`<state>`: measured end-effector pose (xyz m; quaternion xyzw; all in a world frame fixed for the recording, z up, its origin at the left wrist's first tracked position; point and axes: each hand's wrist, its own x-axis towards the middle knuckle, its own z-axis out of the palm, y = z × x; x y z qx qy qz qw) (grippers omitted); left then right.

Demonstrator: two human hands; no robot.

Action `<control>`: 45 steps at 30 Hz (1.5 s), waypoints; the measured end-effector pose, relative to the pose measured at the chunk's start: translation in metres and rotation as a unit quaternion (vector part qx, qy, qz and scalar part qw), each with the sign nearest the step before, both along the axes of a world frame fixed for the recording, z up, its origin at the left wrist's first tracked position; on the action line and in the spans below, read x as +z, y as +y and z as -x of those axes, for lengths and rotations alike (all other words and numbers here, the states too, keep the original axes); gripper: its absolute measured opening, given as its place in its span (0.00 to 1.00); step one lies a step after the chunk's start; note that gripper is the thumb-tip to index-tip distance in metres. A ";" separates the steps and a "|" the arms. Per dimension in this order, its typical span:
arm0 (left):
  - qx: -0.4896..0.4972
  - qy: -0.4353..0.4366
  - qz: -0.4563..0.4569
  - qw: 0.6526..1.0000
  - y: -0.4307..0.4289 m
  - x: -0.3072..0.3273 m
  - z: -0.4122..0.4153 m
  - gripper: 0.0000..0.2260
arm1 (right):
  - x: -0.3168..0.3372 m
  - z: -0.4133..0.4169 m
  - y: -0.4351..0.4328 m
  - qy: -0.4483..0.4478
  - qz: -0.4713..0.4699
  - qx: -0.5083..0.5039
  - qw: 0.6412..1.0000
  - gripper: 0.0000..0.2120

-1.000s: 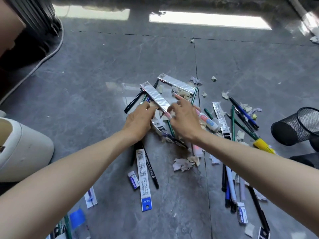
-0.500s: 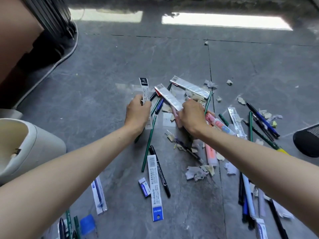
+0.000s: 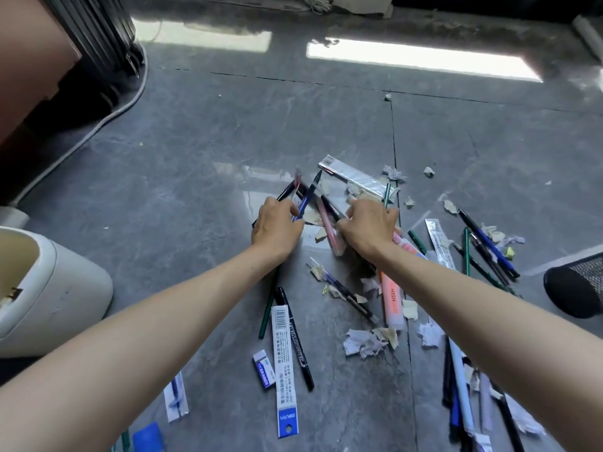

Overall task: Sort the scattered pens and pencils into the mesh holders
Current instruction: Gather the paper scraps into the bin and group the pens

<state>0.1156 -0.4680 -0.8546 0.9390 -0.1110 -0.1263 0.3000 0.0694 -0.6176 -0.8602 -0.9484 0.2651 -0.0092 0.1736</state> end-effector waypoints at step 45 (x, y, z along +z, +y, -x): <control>-0.215 -0.100 -0.177 0.955 -0.016 -0.015 0.033 0.24 | 0.009 0.022 -0.025 0.113 -0.108 0.047 0.987 0.13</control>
